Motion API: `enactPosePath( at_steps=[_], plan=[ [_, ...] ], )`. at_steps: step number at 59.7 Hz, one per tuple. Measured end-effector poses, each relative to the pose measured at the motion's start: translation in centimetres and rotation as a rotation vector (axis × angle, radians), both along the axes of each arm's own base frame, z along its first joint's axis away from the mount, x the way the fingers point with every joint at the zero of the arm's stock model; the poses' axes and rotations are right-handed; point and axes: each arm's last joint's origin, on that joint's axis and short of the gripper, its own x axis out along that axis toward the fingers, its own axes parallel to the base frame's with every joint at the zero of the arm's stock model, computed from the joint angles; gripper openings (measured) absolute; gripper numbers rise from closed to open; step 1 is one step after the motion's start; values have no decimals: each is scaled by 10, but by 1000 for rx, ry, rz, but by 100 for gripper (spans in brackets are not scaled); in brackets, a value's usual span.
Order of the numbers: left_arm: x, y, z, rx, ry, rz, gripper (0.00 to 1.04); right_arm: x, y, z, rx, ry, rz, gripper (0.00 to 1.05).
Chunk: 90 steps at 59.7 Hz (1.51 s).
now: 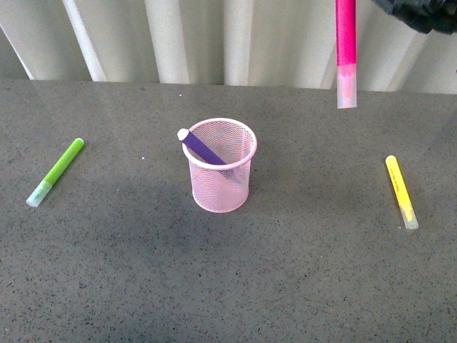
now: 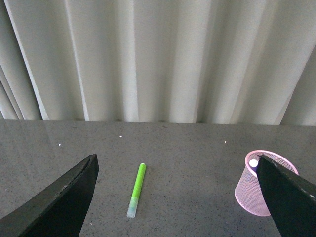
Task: Insert purple and pink pens into pink cup
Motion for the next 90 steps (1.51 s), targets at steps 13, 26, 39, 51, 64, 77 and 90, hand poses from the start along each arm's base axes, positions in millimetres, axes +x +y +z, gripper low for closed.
enactPosePath(
  at_steps=[13, 26, 39, 51, 64, 77, 90],
  plan=[
    [0, 0, 0, 0, 0, 0, 98, 1, 21, -23, -8, -32, 32, 12],
    [0, 0, 0, 0, 0, 0, 98, 19, 57, -32, 3, -56, 71, 12],
    [0, 0, 0, 0, 0, 0, 98, 46, 82, -48, -4, -69, 92, 12],
    [0, 0, 0, 0, 0, 0, 98, 55, 89, -53, 1, -88, 116, 12],
    [0, 0, 0, 0, 0, 0, 98, 64, 92, -75, -18, -45, 109, 11],
    [0, 0, 0, 0, 0, 0, 98, 68, 94, -81, -27, -48, 109, 11],
    [0, 0, 0, 0, 0, 0, 98, 69, 95, -85, -33, -45, 112, 27]
  ],
)
